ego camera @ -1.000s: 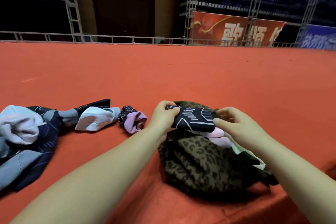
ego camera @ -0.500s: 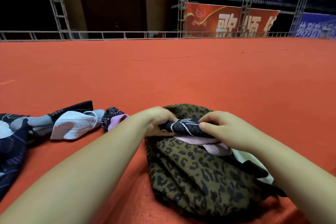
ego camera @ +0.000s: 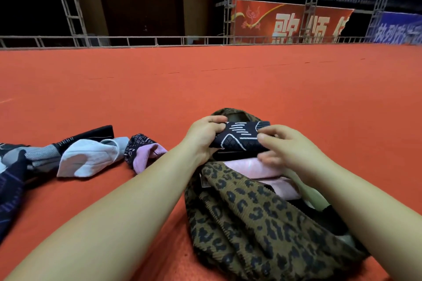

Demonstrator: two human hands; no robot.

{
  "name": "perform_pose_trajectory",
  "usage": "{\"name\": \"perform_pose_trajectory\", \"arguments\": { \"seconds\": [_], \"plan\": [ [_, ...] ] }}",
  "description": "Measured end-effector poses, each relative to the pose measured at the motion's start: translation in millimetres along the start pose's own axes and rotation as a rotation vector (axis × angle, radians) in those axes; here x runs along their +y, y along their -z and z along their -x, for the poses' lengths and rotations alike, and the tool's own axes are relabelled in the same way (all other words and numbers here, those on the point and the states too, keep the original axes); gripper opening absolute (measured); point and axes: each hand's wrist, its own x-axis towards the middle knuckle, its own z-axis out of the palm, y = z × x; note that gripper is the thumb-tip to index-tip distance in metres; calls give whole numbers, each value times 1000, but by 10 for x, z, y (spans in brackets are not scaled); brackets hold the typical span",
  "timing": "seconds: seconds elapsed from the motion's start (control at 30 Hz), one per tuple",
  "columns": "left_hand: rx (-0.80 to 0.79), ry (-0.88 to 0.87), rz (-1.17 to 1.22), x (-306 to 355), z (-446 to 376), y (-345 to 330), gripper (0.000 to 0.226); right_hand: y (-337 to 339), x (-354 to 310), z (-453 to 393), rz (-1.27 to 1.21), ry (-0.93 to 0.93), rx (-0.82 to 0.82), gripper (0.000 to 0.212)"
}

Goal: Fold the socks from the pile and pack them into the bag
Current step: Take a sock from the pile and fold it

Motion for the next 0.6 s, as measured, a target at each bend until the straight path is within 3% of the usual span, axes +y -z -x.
{"name": "perform_pose_trajectory", "arguments": {
  "seconds": [0.07, 0.17, 0.27, 0.37, 0.43, 0.5, 0.6],
  "plan": [
    [-1, -71, -65, -16, -64, -2, 25, -6, -28, -122, -80, 52, 80, 11],
    [36, -172, -333, -17, -201, -24, 22, 11, -10, -304, -12, 63, 106, 25],
    [40, -209, -718, -18, -312, 20, 28, 23, 33, -358, 156, 80, -2, 39],
    [-18, -100, -988, -84, -349, 139, 35, 37, 136, -356, 435, 82, -203, 35],
    [-43, -64, -998, -104, -360, 181, 38, 38, 156, -347, 633, 125, -247, 23],
    [-51, -113, -966, -101, -364, 153, 46, 34, 133, -393, 752, 199, -220, 31],
    [-93, -231, -1028, -105, -343, 41, 63, 85, 127, -472, 972, 141, -234, 49]
  ]
}}
